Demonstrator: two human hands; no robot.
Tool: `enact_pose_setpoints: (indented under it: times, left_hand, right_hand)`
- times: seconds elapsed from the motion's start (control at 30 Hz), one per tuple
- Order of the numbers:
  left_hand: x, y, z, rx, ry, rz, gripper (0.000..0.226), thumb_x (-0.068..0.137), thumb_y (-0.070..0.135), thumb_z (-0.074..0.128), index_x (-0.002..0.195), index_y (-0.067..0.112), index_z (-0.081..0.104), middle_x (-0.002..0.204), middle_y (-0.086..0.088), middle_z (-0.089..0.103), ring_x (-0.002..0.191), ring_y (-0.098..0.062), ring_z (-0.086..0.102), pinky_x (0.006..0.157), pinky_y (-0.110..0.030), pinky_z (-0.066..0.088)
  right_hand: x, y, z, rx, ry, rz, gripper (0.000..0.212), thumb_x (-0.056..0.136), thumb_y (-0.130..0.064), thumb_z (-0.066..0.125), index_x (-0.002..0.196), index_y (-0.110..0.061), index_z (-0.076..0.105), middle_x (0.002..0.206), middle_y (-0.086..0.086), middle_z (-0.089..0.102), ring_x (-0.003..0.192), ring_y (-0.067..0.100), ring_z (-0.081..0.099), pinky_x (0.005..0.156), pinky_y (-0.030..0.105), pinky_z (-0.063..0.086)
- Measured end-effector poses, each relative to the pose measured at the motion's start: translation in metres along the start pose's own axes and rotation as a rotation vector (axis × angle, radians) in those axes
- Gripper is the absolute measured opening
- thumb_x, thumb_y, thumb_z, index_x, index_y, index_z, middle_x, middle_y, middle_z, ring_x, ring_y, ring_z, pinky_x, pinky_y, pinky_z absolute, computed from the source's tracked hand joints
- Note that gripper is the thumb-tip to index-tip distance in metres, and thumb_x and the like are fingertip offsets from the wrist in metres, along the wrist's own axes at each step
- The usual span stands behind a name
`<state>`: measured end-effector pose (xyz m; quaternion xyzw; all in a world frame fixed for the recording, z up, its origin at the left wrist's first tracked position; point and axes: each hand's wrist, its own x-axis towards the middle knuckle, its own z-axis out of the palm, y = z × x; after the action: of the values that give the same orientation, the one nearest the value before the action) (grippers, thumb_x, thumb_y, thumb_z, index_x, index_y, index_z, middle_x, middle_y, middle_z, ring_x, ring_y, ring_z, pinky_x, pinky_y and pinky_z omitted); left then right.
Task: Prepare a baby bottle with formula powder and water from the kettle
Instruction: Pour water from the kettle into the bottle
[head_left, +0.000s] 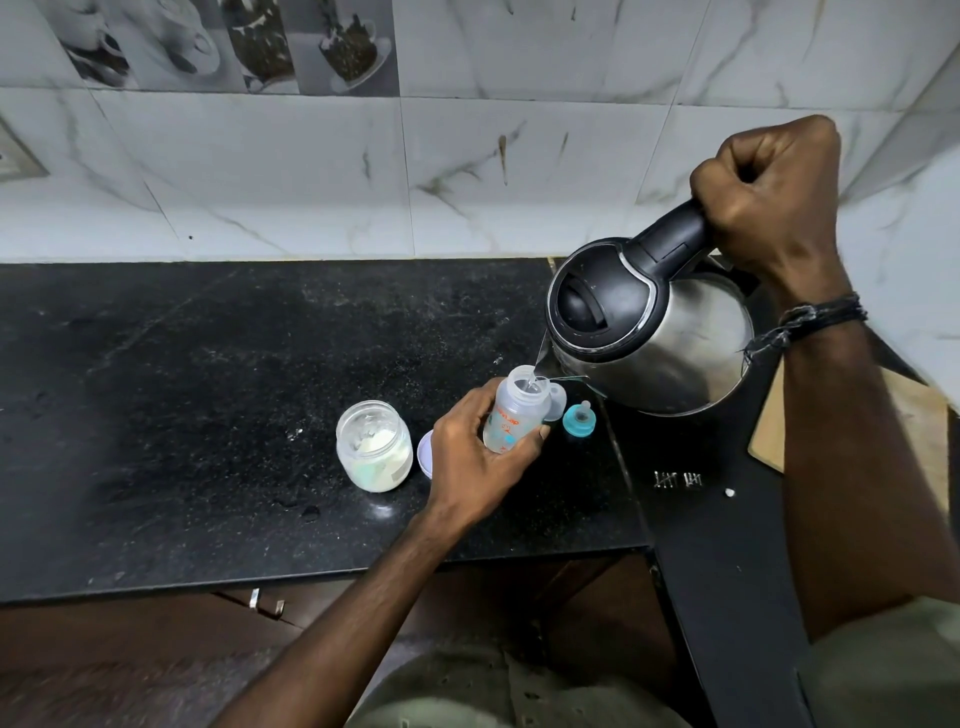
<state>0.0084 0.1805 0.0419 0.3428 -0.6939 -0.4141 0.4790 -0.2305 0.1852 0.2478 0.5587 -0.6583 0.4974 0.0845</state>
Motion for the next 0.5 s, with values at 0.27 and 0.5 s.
enact_pose_setpoints:
  times: [0.27,0.5]
  left_hand:
    - [-0.0002,0.0020,0.0013,-0.012,-0.003,-0.006,0.043,0.076,0.021,0.085,0.118,0.020,0.073,0.105,0.004,0.076,0.093,-0.009,0.069,0.079,-0.021,0.053]
    - [0.0015,0.0000,0.0012,0.003,-0.010,-0.005,0.046,0.077,0.024,0.085,0.121,0.016,0.073,0.108,0.004,0.076,0.097,-0.010,0.070,0.082,-0.022,0.053]
  right_hand:
    - [0.0003,0.0010,-0.0002,-0.008,-0.002,-0.002,0.030,0.069,-0.021,0.054,0.046,-0.006,0.041,0.043,0.004,0.029,0.043,0.008,0.022,0.046,0.020,0.019]
    - [0.0010,-0.0002,0.0006,-0.012,-0.005,-0.011,0.030,0.069,-0.020,0.053,0.045,-0.009,0.038,0.042,0.006,0.028,0.044,0.009,0.022,0.045,0.021,0.019]
